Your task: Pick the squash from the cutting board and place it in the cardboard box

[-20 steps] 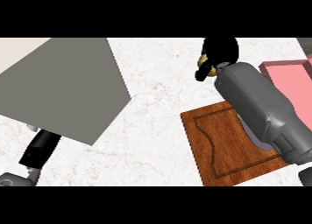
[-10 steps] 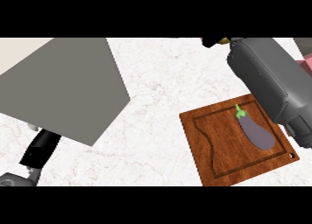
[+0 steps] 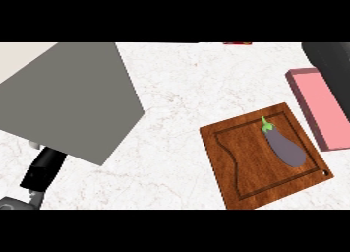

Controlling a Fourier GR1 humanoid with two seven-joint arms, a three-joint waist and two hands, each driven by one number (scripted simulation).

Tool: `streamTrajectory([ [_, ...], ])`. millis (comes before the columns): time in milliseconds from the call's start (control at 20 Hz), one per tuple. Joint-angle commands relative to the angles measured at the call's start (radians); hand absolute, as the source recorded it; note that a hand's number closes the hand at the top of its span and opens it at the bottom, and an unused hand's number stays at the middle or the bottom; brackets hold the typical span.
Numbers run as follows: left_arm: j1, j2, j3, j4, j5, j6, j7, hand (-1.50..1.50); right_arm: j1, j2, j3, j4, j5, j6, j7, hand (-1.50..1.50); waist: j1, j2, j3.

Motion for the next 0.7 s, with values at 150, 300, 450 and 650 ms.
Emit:
streamTrajectory([
  [150, -0.147, 0.000, 0.044, -0.085, 0.005, -0.008, 0.032, 0.00, 0.071, -0.112, -0.057, 0.068, -0.009, -0.051, -0.056, 1.50, -0.003, 0.000, 0.014],
  [300, -0.140, 0.013, 0.057, -0.075, 0.022, -0.030, 0.019, 0.00, 0.072, -0.172, -0.071, 0.082, -0.041, 0.090, -0.104, 1.50, -0.020, -0.008, 0.013],
  [450, -0.108, 0.016, 0.052, -0.104, 0.016, -0.013, 0.021, 0.00, 0.097, -0.175, -0.097, 0.128, -0.083, 0.200, -0.128, 1.50, -0.008, -0.009, 0.014],
  [650, -0.110, 0.001, 0.043, -0.085, 0.018, -0.021, 0.014, 0.00, 0.125, -0.231, -0.172, 0.179, -0.171, 0.348, -0.221, 1.50, -0.006, -0.002, 0.014],
])
